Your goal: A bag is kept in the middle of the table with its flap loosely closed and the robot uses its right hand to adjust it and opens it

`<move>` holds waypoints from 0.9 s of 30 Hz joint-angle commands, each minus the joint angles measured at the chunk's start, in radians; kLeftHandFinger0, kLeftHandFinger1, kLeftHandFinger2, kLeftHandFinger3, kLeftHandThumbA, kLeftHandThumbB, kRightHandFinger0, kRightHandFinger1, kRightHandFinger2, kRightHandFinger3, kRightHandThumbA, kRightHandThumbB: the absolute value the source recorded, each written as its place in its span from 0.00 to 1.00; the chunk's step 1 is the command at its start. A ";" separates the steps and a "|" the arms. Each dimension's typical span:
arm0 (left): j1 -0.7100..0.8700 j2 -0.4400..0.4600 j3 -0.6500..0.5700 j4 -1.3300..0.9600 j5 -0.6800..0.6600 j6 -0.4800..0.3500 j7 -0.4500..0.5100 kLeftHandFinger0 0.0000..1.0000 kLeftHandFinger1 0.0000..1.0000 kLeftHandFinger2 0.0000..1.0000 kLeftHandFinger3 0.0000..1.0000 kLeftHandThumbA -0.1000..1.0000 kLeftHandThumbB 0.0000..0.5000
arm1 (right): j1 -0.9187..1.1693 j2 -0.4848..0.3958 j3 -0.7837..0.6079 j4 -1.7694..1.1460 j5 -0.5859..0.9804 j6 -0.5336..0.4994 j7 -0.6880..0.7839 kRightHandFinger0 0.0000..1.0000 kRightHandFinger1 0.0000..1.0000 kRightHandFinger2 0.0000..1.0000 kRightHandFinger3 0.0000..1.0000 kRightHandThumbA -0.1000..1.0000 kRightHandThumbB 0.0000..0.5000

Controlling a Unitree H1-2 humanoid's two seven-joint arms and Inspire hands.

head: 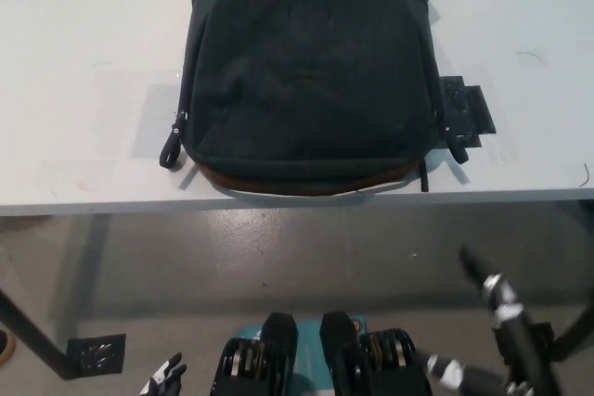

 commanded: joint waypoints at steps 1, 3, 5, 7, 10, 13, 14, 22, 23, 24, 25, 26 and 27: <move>0.010 0.026 -0.005 -0.039 0.031 -0.072 -0.009 1.00 1.00 1.00 1.00 1.00 0.28 | -0.195 -0.057 -0.076 -0.173 0.073 0.156 0.039 1.00 1.00 1.00 1.00 1.00 0.74; 0.015 0.025 -0.006 -0.043 0.034 -0.066 -0.009 1.00 1.00 1.00 1.00 1.00 0.29 | -0.267 -0.066 -0.090 -0.179 0.100 0.211 0.048 1.00 1.00 1.00 1.00 1.00 0.74; 0.016 0.024 -0.006 -0.040 0.034 -0.071 -0.008 1.00 1.00 1.00 1.00 1.00 0.26 | -0.353 -0.076 -0.103 -0.168 0.126 0.273 0.059 1.00 1.00 1.00 1.00 1.00 0.74; 0.015 0.023 -0.006 -0.037 0.033 -0.072 -0.009 1.00 1.00 1.00 1.00 1.00 0.28 | -0.432 -0.067 -0.112 -0.145 0.166 0.338 0.060 1.00 1.00 1.00 1.00 1.00 0.71; 0.017 0.024 -0.004 -0.029 0.038 -0.081 -0.006 1.00 1.00 1.00 1.00 1.00 0.29 | -0.548 -0.049 -0.115 -0.066 0.186 0.396 0.067 1.00 1.00 1.00 1.00 1.00 0.72; 0.019 0.026 -0.004 -0.027 0.041 -0.087 -0.007 1.00 1.00 1.00 1.00 1.00 0.25 | -0.646 -0.039 -0.108 0.013 0.169 0.433 0.073 1.00 1.00 1.00 1.00 1.00 0.79; 0.021 0.026 -0.005 -0.026 0.042 -0.089 -0.007 1.00 1.00 1.00 1.00 1.00 0.26 | -0.669 -0.037 -0.105 0.034 0.164 0.441 0.075 1.00 1.00 1.00 1.00 1.00 0.79; 0.027 0.032 -0.003 -0.030 0.048 -0.093 -0.014 1.00 1.00 1.00 1.00 1.00 0.25 | -0.857 -0.036 -0.091 0.238 0.165 0.481 0.116 1.00 1.00 1.00 1.00 1.00 0.67; 0.027 0.033 -0.003 -0.032 0.048 -0.091 -0.016 1.00 1.00 1.00 1.00 1.00 0.26 | -0.880 -0.033 -0.093 0.267 0.172 0.491 0.121 1.00 1.00 1.00 1.00 1.00 0.66; 0.027 0.033 -0.004 -0.033 0.045 -0.088 -0.019 1.00 1.00 1.00 1.00 1.00 0.26 | -0.898 -0.032 -0.092 0.294 0.171 0.492 0.125 1.00 1.00 1.00 1.00 1.00 0.67; 0.024 0.032 -0.004 -0.029 0.042 -0.093 -0.021 1.00 1.00 1.00 1.00 1.00 0.25 | -0.911 -0.032 -0.092 0.321 0.171 0.481 0.127 1.00 1.00 1.00 1.00 1.00 0.68; 0.023 0.031 -0.005 -0.026 0.040 -0.095 -0.022 1.00 1.00 1.00 1.00 1.00 0.26 | -0.923 -0.031 -0.092 0.343 0.172 0.474 0.130 1.00 1.00 1.00 1.00 1.00 0.68; 0.023 0.031 -0.006 -0.026 0.039 -0.093 -0.024 1.00 1.00 1.00 1.00 1.00 0.27 | -0.936 -0.031 -0.090 0.372 0.173 0.465 0.136 1.00 1.00 1.00 1.00 1.00 0.66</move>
